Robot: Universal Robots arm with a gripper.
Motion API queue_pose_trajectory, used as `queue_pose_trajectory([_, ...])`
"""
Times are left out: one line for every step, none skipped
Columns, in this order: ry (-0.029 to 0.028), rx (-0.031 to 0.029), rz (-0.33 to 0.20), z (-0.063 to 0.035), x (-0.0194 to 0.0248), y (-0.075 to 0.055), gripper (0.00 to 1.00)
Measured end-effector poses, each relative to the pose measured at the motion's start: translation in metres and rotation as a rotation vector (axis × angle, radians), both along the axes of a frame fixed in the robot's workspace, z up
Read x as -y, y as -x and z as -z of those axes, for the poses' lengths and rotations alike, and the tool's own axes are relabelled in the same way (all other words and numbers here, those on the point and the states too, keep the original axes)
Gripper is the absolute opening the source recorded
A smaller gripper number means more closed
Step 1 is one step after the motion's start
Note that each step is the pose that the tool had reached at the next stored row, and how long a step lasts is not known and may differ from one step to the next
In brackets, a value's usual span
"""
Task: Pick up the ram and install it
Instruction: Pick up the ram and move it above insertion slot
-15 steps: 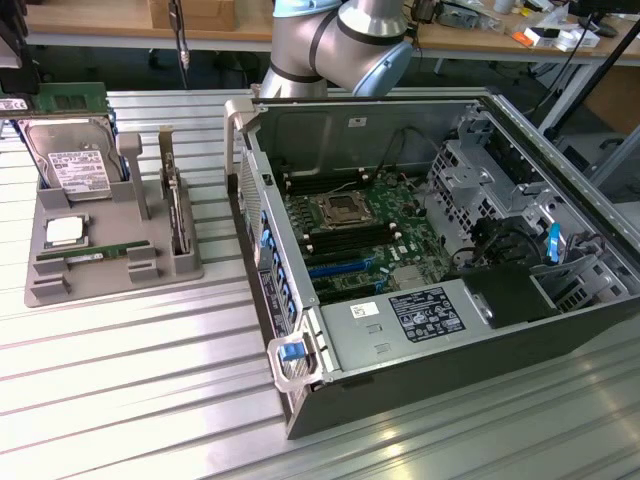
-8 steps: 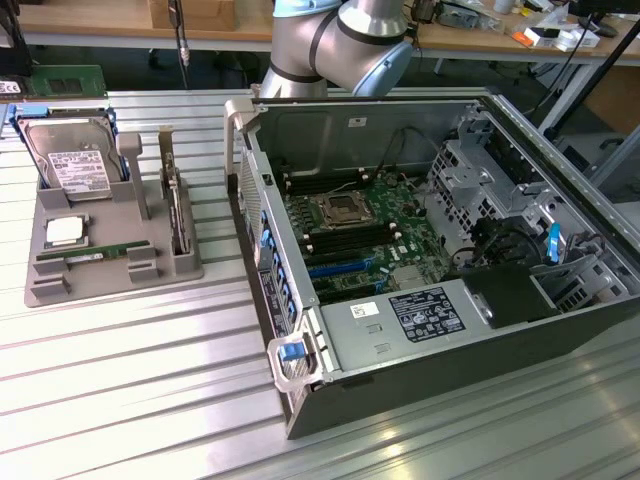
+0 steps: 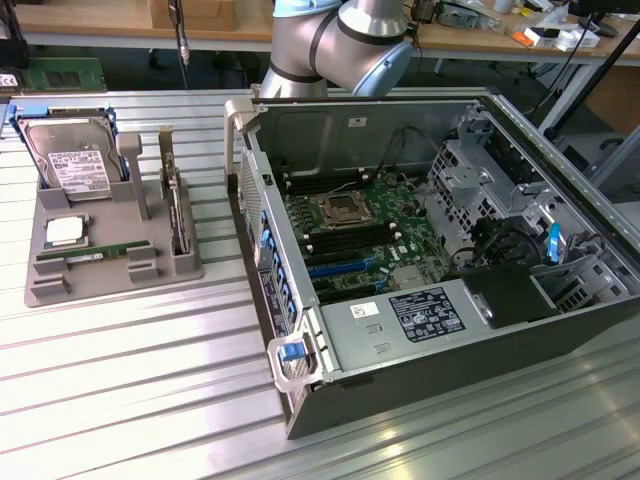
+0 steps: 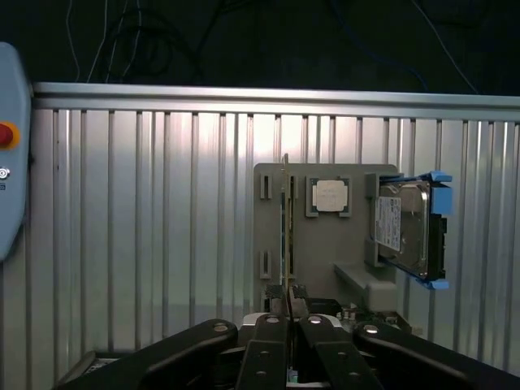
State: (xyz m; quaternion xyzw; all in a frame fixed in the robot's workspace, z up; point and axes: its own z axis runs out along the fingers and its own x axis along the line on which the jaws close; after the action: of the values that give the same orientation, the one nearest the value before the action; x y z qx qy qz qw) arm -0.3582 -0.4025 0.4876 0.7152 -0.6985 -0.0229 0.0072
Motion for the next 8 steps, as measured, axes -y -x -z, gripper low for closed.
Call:
queue_pose_trajectory([0.0001,-0.0001,0.000,0.0002,0.0000,0.000,0.12])
queue_pose_trajectory([0.0000,0.0000,0.000,0.0007,0.0000,0.000,0.12])
queue_pose_trajectory([0.0000,0.0000,0.000,0.0012,0.0000,0.000,0.12])
queue_pose_trajectory([0.0001,-0.0002,0.000,0.0029,0.0000,-0.001,0.12])
queue_pose_trajectory([0.0000,-0.0001,0.000,0.0057,0.0000,-0.003,0.12])
queue_pose_trajectory([0.0001,-0.0001,0.000,0.0077,0.0000,-0.004,0.12])
queue_pose_trajectory([0.0001,-0.0001,0.000,0.0100,0.0000,-0.008,0.12])
queue_pose_trajectory([0.0001,-0.0002,0.000,0.0110,0.0000,-0.011,0.12])
